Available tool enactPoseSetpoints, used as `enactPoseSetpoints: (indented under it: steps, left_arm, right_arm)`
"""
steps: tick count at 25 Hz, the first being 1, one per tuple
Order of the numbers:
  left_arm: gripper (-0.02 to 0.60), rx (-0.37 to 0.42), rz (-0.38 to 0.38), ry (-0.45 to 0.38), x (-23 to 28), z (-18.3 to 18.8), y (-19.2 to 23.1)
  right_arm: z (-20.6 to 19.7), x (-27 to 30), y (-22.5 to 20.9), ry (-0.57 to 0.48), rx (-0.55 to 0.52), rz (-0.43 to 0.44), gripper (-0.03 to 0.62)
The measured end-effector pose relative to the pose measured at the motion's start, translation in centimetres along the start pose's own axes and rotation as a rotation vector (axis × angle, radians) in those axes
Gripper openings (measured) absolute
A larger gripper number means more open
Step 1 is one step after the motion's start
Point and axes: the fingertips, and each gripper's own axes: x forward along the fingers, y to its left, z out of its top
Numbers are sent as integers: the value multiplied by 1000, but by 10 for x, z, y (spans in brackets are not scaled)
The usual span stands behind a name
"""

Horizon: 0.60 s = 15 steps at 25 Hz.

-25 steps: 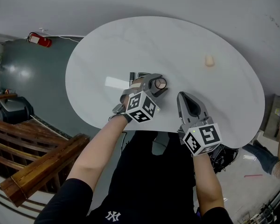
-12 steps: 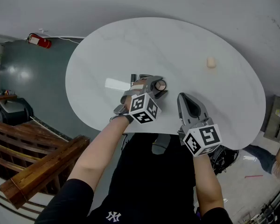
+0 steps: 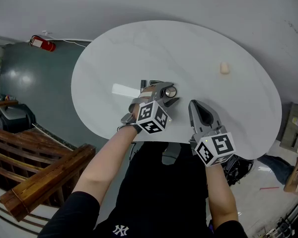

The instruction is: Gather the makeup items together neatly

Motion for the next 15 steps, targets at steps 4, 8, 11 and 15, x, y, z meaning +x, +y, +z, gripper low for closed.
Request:
enactPoseSetpoints:
  steps: [4, 8, 11, 15]
  left_arm:
    - [236, -30, 1, -24, -12, 13, -2]
    - [235, -87, -13, -62, -26, 30, -8]
    - [235, -96, -22, -98, -35, 47, -13]
    - [235, -77, -22, -169, -48, 78, -22]
  right_arm:
    - [8, -3, 3, -5, 0, -4, 12]
    - [17, -12, 7, -18, -1, -13, 12]
    - [24, -22, 5, -31, 1, -31, 12]
    - [36, -38, -2, -54, -2, -55, 12]
